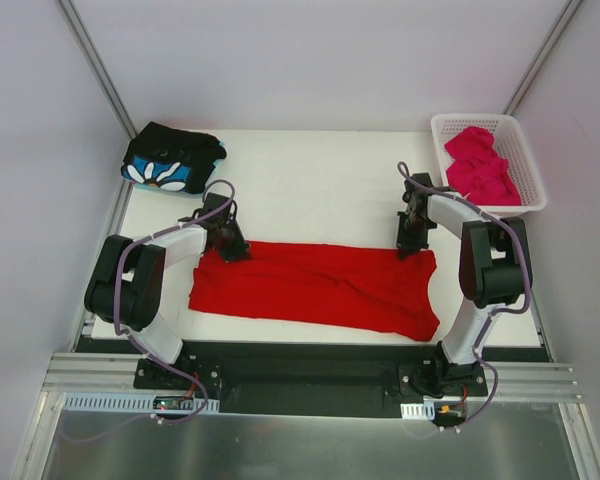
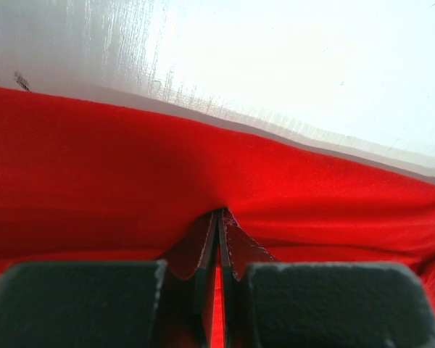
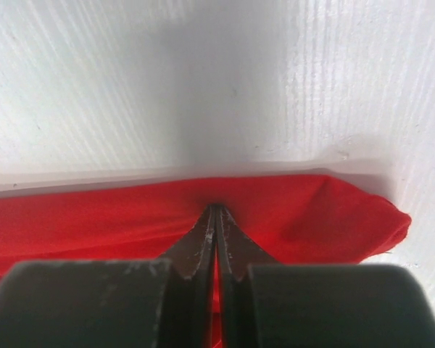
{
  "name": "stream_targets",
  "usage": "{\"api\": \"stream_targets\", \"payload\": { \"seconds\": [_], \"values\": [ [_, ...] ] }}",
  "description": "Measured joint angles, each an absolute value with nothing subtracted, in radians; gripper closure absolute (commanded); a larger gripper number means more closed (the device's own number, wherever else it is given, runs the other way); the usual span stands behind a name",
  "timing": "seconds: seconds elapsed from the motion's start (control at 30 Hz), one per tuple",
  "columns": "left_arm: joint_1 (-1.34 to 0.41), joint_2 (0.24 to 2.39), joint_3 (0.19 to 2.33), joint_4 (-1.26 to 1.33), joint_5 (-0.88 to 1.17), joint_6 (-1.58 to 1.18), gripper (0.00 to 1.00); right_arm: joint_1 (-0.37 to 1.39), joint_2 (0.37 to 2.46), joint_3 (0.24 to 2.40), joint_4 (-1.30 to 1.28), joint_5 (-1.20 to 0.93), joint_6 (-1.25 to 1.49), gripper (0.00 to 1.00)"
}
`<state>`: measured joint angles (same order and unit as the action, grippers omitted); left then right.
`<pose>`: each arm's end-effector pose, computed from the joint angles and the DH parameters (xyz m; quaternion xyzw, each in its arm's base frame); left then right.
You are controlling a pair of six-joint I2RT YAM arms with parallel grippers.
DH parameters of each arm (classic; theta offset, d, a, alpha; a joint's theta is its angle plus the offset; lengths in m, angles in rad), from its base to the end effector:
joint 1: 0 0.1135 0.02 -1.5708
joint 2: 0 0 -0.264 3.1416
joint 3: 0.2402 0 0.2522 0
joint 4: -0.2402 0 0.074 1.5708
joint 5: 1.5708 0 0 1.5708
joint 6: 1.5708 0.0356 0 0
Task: Fold and stack the t-shirts
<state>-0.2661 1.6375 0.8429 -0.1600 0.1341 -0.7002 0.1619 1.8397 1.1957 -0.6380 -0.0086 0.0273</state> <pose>0.3028 -0.0875 0.1550 -0.1849 0.9328 -0.1971 0.2383 0.3486 0.0572 0.1639 -0.0672 0.9873 0.0178 0.1429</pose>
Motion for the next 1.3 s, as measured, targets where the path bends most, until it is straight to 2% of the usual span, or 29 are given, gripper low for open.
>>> {"api": "stream_targets", "payload": {
  "seconds": [0.37, 0.7, 1.03, 1.3],
  "values": [
    [-0.254, 1.630, 0.837, -0.148, 0.167, -0.699, 0.99, 0.157, 1.860, 1.247, -0.684, 0.000, 0.025, 0.97],
    [-0.247, 1.527, 0.837, -0.230, 0.154, -0.688, 0.98, 0.322, 1.751, 1.380, -0.778, -0.051, 0.023, 0.92],
    [-0.247, 1.468, 0.836, -0.253, 0.151, -0.683, 0.98, 0.318, 1.635, 1.153, -0.775, -0.069, 0.026, 0.87],
    [-0.235, 1.468, 0.829, -0.257, 0.122, -0.666, 0.98, 0.318, 1.615, 1.118, -0.775, -0.071, 0.025, 0.87]
  ]
}}
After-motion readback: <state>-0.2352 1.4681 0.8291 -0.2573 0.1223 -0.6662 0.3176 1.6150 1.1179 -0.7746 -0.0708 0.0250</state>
